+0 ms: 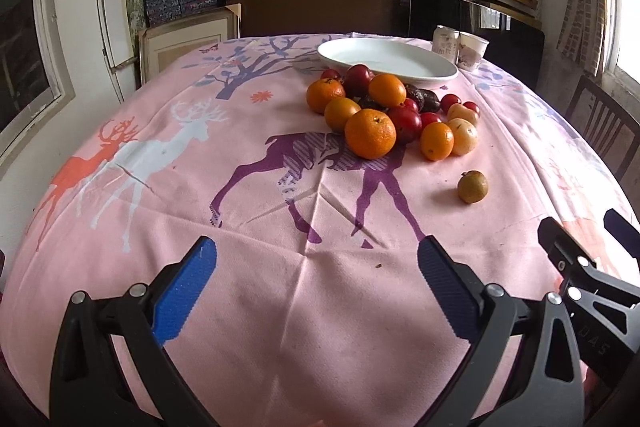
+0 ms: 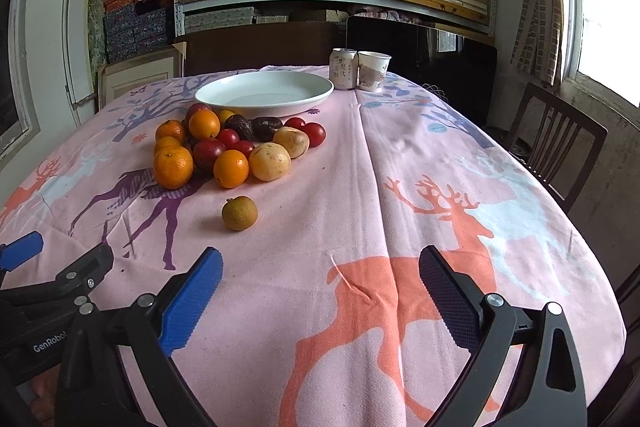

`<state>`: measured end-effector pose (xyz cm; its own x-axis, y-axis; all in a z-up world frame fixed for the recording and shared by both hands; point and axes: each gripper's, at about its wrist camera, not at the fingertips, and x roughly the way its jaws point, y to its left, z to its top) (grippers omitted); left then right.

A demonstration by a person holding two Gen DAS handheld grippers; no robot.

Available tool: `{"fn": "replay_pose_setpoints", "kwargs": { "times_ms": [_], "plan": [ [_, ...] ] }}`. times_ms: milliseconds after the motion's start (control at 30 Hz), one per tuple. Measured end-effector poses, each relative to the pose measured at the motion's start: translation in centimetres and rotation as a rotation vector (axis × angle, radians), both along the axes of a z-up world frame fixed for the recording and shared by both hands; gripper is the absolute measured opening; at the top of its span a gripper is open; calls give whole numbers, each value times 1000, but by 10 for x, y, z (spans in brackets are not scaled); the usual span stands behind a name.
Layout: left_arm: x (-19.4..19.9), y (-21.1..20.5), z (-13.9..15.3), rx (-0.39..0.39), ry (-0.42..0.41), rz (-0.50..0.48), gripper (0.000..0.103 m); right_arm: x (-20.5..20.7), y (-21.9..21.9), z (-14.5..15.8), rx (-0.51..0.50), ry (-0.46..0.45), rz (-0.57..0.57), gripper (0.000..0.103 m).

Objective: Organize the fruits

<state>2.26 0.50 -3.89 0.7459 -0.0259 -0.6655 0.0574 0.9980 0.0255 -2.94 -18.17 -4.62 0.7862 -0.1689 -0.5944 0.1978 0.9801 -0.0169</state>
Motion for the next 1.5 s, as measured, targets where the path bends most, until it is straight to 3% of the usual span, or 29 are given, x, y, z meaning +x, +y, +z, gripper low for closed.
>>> {"fn": "replay_pose_setpoints", "kwargs": {
  "times_ms": [733, 1267, 1500],
  "plan": [
    [-6, 2, 5, 0, -44, 6, 99, 0, 2, 0, -27, 3, -24, 99],
    [0, 3, 1, 9, -8, 31, 99, -2, -1, 2, -6, -13, -23, 99],
    [-6, 0, 4, 31, -41, 34, 99, -3, 4, 1, -32, -13, -18, 99]
  ]
}}
